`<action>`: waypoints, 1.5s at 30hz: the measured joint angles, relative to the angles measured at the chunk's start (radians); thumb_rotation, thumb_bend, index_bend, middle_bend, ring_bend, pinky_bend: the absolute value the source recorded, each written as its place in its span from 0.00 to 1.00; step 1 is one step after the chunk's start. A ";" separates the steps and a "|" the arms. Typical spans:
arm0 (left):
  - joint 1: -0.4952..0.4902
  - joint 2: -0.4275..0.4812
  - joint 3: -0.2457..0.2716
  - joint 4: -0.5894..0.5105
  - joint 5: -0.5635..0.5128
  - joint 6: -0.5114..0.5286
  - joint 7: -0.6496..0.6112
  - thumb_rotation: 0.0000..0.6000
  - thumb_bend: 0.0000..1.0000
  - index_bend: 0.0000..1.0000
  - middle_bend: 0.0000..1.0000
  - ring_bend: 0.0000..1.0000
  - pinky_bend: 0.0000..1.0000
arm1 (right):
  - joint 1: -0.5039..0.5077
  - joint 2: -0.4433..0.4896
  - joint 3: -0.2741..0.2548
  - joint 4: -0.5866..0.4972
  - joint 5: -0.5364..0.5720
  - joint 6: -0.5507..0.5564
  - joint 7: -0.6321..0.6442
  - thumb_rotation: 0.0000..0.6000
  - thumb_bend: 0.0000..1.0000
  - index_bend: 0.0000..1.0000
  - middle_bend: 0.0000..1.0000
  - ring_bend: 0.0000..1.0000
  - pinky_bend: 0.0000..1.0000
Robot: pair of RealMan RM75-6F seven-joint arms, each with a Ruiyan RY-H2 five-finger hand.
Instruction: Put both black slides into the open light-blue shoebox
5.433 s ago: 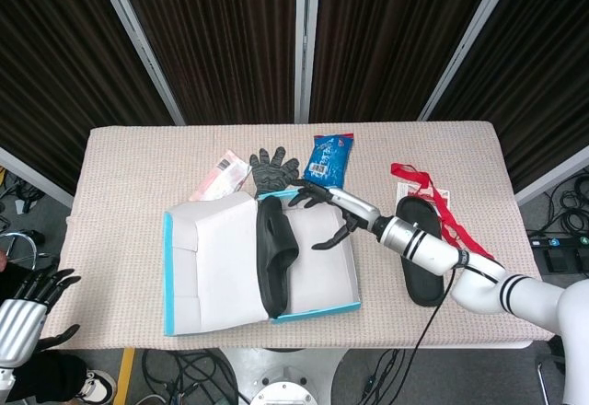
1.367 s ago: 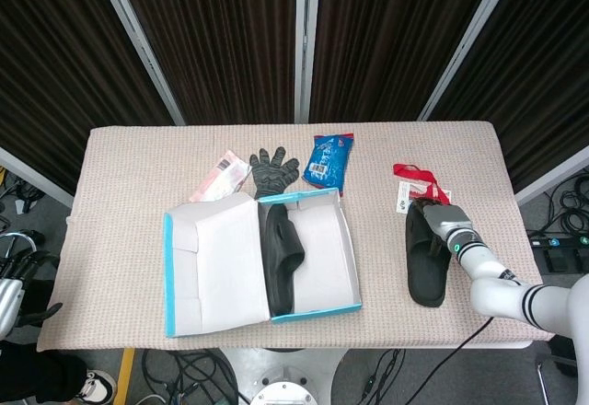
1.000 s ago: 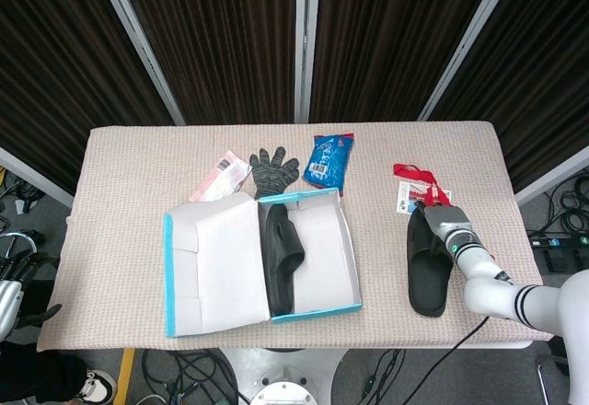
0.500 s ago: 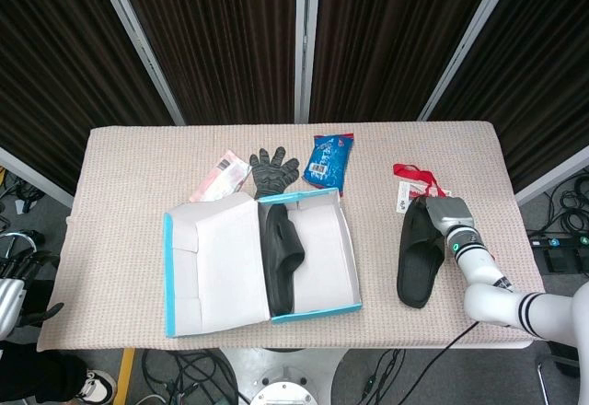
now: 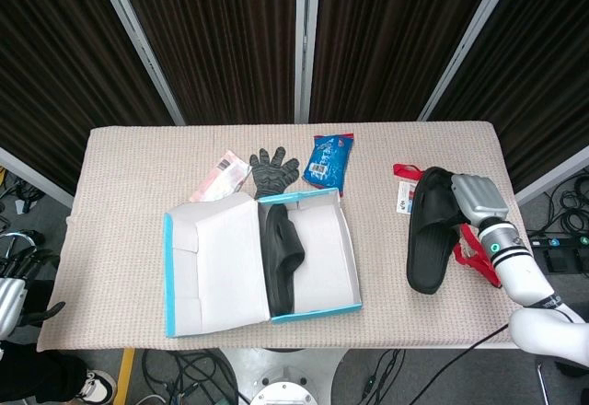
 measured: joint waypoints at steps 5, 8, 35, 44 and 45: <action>-0.001 0.006 -0.005 -0.017 -0.004 0.001 0.010 1.00 0.14 0.22 0.17 0.09 0.15 | -0.062 0.048 0.084 -0.047 -0.146 0.020 0.190 1.00 0.17 0.52 0.61 0.50 0.56; -0.001 0.011 -0.006 -0.027 -0.006 0.003 0.016 1.00 0.14 0.22 0.17 0.09 0.15 | -0.095 0.045 0.132 -0.051 -0.242 0.024 0.335 1.00 0.17 0.52 0.61 0.50 0.56; -0.002 0.004 -0.020 0.002 -0.031 -0.015 -0.001 1.00 0.14 0.23 0.17 0.09 0.15 | -0.087 -0.488 0.210 0.471 -0.890 0.074 1.145 1.00 0.13 0.52 0.60 0.50 0.56; -0.001 -0.016 -0.018 0.050 -0.031 -0.022 -0.032 1.00 0.14 0.23 0.17 0.09 0.15 | -0.083 -0.548 0.195 0.561 -0.883 0.102 1.068 1.00 0.15 0.52 0.60 0.50 0.56; -0.001 -0.017 -0.017 0.052 -0.031 -0.024 -0.034 1.00 0.14 0.23 0.17 0.09 0.15 | -0.084 -0.554 0.193 0.569 -0.882 0.104 1.060 1.00 0.15 0.52 0.60 0.50 0.56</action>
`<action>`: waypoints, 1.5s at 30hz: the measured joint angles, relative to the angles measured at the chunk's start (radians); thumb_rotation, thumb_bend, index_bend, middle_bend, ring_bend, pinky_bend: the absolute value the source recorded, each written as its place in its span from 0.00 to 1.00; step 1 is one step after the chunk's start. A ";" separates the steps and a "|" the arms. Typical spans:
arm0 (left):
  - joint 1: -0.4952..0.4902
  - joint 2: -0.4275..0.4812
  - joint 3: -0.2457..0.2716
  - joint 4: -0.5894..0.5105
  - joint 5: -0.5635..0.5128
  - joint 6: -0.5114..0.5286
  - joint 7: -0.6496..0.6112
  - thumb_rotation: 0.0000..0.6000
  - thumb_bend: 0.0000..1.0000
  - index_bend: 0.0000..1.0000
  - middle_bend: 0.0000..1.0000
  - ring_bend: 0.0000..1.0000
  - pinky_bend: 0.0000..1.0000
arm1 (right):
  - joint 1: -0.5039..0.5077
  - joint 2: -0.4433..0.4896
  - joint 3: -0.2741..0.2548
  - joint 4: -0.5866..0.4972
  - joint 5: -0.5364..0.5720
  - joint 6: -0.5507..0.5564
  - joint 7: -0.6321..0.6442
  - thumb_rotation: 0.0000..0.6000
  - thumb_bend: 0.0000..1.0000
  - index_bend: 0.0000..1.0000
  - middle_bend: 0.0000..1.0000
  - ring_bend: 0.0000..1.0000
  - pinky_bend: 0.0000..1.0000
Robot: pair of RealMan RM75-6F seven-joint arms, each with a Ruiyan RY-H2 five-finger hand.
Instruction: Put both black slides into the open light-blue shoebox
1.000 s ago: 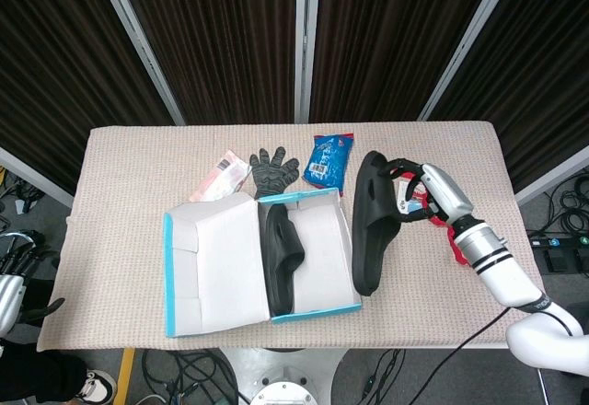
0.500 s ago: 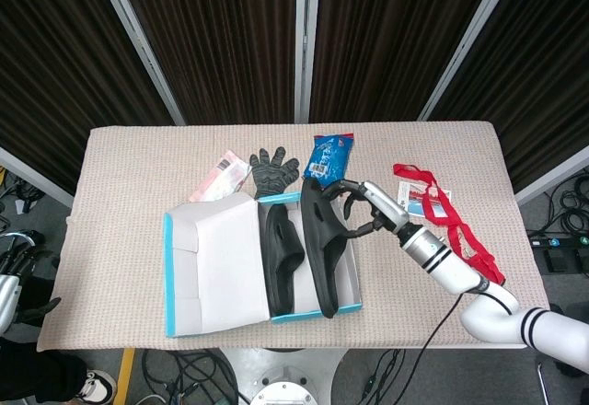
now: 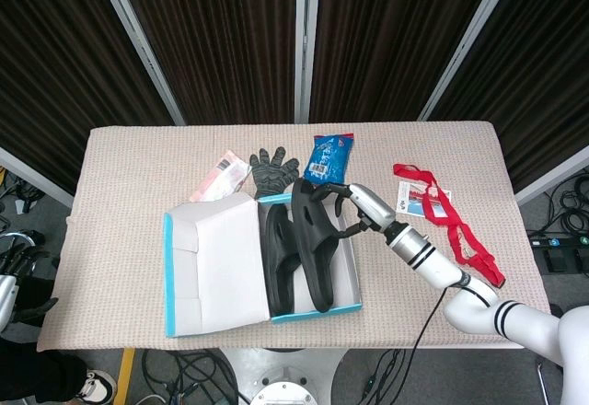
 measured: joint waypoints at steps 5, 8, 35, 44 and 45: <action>-0.001 -0.004 0.000 0.006 -0.002 -0.005 -0.003 1.00 0.14 0.23 0.17 0.09 0.15 | 0.000 -0.025 -0.019 0.031 0.000 0.003 -0.019 1.00 0.15 0.52 0.60 0.50 0.56; -0.001 -0.005 -0.001 0.009 -0.003 -0.005 -0.002 1.00 0.14 0.23 0.17 0.09 0.15 | 0.002 -0.032 -0.031 0.040 -0.002 -0.002 -0.017 1.00 0.15 0.52 0.60 0.50 0.56; 0.001 -0.009 -0.005 0.018 -0.005 -0.002 -0.008 1.00 0.14 0.23 0.17 0.09 0.15 | 0.006 -0.065 -0.070 0.152 -0.001 0.000 -0.121 1.00 0.17 0.52 0.60 0.50 0.56; 0.002 -0.007 -0.003 0.015 -0.004 -0.001 -0.007 1.00 0.14 0.23 0.17 0.09 0.15 | 0.006 -0.076 -0.088 0.157 -0.001 -0.020 -0.127 1.00 0.16 0.52 0.60 0.50 0.56; 0.002 -0.007 -0.003 0.015 -0.003 -0.001 -0.007 1.00 0.14 0.23 0.17 0.09 0.15 | 0.007 -0.077 -0.089 0.156 -0.001 -0.021 -0.122 1.00 0.16 0.52 0.60 0.50 0.56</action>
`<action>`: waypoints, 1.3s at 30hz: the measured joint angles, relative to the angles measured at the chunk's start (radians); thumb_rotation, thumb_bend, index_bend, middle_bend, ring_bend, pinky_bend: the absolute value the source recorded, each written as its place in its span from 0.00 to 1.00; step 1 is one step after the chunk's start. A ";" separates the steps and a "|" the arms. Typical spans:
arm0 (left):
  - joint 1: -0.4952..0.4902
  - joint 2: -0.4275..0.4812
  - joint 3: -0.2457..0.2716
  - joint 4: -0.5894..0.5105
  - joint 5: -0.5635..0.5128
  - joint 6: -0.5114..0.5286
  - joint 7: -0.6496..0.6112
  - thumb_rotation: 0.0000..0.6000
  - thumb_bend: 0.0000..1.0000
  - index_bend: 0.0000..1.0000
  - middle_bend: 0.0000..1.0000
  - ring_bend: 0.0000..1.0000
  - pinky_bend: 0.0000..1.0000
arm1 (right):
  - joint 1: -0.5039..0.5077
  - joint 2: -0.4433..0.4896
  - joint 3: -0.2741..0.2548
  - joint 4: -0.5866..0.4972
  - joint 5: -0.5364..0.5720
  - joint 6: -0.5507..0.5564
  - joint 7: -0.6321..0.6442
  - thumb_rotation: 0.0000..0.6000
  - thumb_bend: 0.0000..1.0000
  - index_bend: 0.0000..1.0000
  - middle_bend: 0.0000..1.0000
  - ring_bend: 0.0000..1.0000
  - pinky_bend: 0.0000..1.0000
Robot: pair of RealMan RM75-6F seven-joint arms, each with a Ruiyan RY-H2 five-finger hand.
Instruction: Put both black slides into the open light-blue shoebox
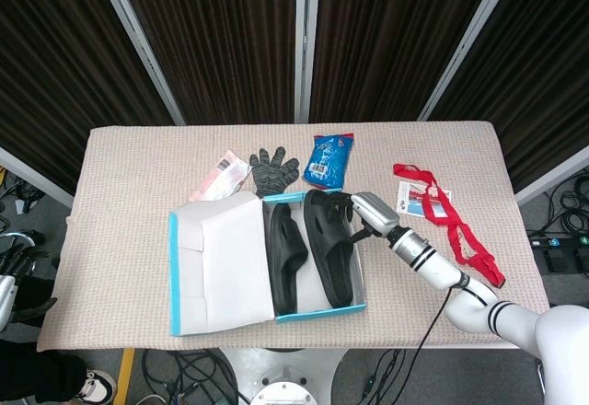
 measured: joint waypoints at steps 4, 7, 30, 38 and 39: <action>0.000 0.001 0.000 -0.002 0.001 0.000 0.000 1.00 0.14 0.23 0.17 0.09 0.15 | 0.002 0.004 -0.004 -0.019 0.002 -0.010 0.045 1.00 0.16 0.52 0.60 0.50 0.56; -0.001 0.001 0.001 -0.002 0.002 0.000 0.002 1.00 0.14 0.23 0.17 0.09 0.15 | 0.005 0.013 -0.008 -0.037 0.011 -0.034 0.096 1.00 0.16 0.52 0.60 0.50 0.56; -0.004 0.002 0.000 -0.011 0.004 -0.001 0.004 1.00 0.14 0.23 0.17 0.09 0.15 | 0.037 0.105 -0.036 -0.081 -0.020 -0.077 0.270 1.00 0.00 0.03 0.20 0.04 0.17; -0.003 0.005 0.000 -0.020 0.005 0.004 0.006 1.00 0.14 0.23 0.17 0.09 0.15 | 0.048 0.161 -0.068 -0.116 -0.056 -0.068 0.295 1.00 0.00 0.00 0.12 0.00 0.11; -0.003 0.005 0.000 -0.021 0.005 0.005 0.007 1.00 0.14 0.23 0.17 0.09 0.15 | 0.049 0.167 -0.070 -0.122 -0.058 -0.069 0.296 1.00 0.00 0.00 0.11 0.00 0.11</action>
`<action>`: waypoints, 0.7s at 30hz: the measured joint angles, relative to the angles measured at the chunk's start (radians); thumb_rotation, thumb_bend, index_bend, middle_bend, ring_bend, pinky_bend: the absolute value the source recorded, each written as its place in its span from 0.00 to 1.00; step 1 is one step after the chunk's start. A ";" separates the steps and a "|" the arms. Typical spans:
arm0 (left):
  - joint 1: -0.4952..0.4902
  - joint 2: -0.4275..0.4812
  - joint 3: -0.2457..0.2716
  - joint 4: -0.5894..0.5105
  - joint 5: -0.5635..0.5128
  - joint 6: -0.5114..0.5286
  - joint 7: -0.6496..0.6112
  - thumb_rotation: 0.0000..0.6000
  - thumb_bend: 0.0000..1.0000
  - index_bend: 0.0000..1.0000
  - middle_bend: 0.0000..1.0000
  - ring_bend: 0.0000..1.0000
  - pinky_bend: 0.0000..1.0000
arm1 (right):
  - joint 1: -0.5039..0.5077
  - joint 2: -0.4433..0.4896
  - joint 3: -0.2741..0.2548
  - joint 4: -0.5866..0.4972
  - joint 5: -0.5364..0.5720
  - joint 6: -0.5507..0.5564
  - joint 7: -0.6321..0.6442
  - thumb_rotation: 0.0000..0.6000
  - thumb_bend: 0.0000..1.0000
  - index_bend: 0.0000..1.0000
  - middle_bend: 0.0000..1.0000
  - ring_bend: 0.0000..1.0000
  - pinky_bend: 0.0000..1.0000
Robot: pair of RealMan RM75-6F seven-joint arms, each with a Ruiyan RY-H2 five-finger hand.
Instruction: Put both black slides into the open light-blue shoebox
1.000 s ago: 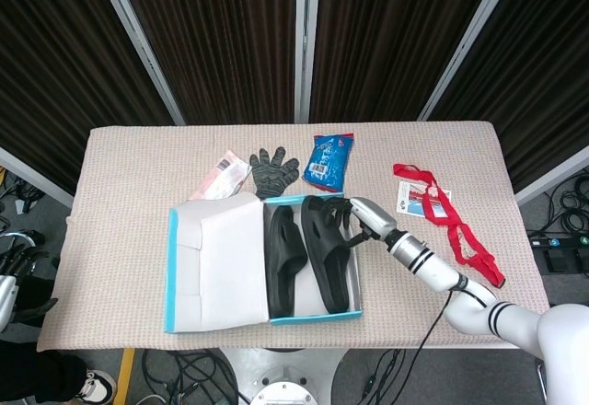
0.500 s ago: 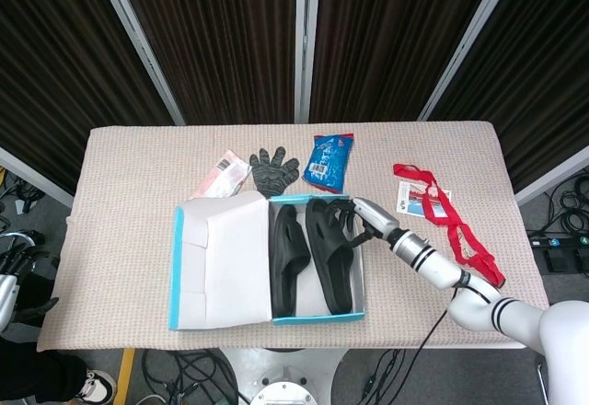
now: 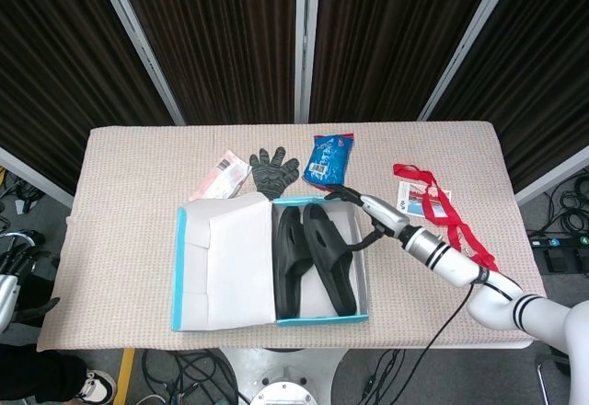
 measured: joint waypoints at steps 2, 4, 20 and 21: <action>0.000 0.001 0.000 -0.003 0.001 0.001 0.001 1.00 0.14 0.23 0.17 0.09 0.15 | 0.001 0.014 -0.003 -0.014 -0.001 0.001 -0.001 1.00 0.00 0.00 0.10 0.00 0.11; 0.000 0.001 0.000 -0.006 0.002 0.002 0.002 1.00 0.14 0.23 0.17 0.09 0.15 | -0.001 0.021 0.001 -0.026 0.002 0.013 -0.001 1.00 0.00 0.00 0.10 0.00 0.11; 0.002 0.006 -0.001 -0.014 -0.001 0.005 -0.003 1.00 0.14 0.23 0.17 0.09 0.15 | 0.025 0.061 -0.008 -0.209 -0.057 0.080 0.229 1.00 0.00 0.00 0.14 0.02 0.22; 0.002 0.006 -0.001 -0.014 -0.001 0.006 -0.003 1.00 0.14 0.23 0.17 0.09 0.15 | 0.028 0.056 -0.012 -0.205 -0.059 0.074 0.231 1.00 0.00 0.00 0.14 0.02 0.23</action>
